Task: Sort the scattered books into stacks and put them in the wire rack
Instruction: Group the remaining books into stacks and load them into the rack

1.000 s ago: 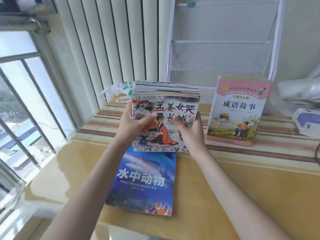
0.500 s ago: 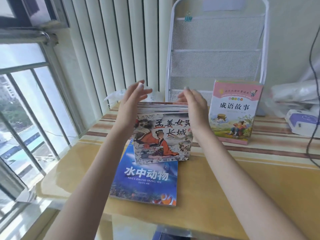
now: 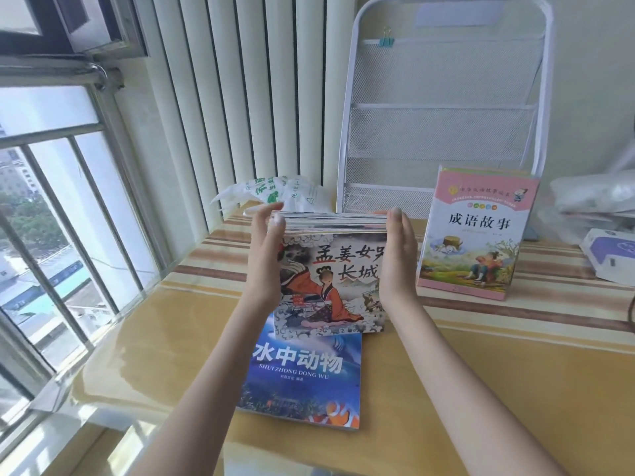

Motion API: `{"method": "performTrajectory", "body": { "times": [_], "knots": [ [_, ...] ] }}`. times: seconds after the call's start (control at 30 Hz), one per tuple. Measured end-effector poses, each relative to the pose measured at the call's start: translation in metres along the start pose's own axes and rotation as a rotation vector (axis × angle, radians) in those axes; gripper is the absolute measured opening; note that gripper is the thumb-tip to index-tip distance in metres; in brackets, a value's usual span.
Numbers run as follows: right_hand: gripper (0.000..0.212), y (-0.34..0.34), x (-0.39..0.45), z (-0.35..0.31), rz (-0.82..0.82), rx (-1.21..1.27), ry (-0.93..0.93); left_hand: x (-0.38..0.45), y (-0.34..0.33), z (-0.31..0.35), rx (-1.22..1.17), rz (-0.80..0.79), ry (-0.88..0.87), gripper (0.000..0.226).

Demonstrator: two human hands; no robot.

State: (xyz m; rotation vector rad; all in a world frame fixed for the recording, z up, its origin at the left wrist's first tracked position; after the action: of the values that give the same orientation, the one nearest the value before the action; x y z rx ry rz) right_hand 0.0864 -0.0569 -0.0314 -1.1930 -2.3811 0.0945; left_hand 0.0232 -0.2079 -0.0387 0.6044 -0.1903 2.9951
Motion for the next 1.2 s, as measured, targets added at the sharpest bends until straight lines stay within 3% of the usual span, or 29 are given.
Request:
{"method": "performTrajectory", "body": {
  "times": [0.03, 0.07, 0.1, 0.13, 0.23, 0.47, 0.53, 0.67, 0.77, 0.8, 0.93, 1.07, 1.2],
  "knots": [
    [0.053, 0.000, -0.003, 0.001, -0.005, 0.011, -0.037, -0.005, 0.002, -0.015, 0.025, 0.002, 0.057, 0.084],
    [0.056, 0.001, -0.003, 0.008, -0.024, 0.005, -0.046, -0.012, 0.004, -0.027, 0.052, 0.003, 0.099, 0.093],
    [0.053, 0.002, -0.005, 0.012, -0.028, -0.018, -0.058, -0.016, 0.005, -0.038, 0.075, 0.011, 0.118, 0.092],
    [0.068, 0.002, -0.008, 0.015, -0.027, -0.041, -0.053, -0.019, 0.006, -0.046, 0.082, 0.018, 0.119, 0.081],
    [0.033, 0.003, -0.008, 0.029, -0.008, -0.087, -0.025, -0.020, 0.002, -0.047, 0.066, 0.062, 0.088, 0.045],
    [0.014, 0.008, -0.001, 0.019, -0.032, -0.168, 0.071, -0.023, -0.007, -0.039, 0.160, 0.184, -0.106, 0.040],
    [0.019, 0.015, -0.001, 0.009, -0.027, -0.193, 0.107, -0.024, -0.012, -0.034, 0.166, 0.179, -0.101, 0.040],
    [0.064, 0.036, 0.017, -0.014, 0.018, -0.341, -0.025, -0.024, -0.034, -0.016, 0.168, 0.050, 0.031, 0.051],
    [0.078, 0.067, 0.035, -0.023, -0.020, -0.559, -0.170, -0.019, -0.055, -0.007, 0.236, -0.196, 0.333, 0.043],
    [0.092, 0.079, 0.038, -0.023, -0.060, -0.631, -0.224, -0.020, -0.061, -0.009, 0.248, -0.288, 0.428, 0.044],
    [0.095, 0.130, 0.038, -0.018, -0.178, -0.833, -0.442, -0.044, -0.088, -0.024, 0.397, -0.579, 0.638, 0.051],
    [0.093, 0.167, 0.022, -0.002, -0.180, -0.879, -0.594, -0.065, -0.105, -0.032, 0.494, -0.646, 0.681, 0.058],
    [0.091, 0.181, 0.004, 0.004, -0.112, -0.866, -0.565, -0.077, -0.109, -0.032, 0.592, -0.655, 0.637, 0.059]
  ]
}}
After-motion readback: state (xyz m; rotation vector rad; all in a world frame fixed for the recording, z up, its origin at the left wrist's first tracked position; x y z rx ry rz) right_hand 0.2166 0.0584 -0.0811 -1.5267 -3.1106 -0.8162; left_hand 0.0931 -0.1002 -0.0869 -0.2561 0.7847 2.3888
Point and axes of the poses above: each hand's wrist, its own x-axis towards the middle knuckle, its own y-axis out of the back of the hand, z = x × y, the point moved 1 cm from there along x, towards the middle knuckle, and after that the axes turned 9 degrees about z, right-handed, at the moved point
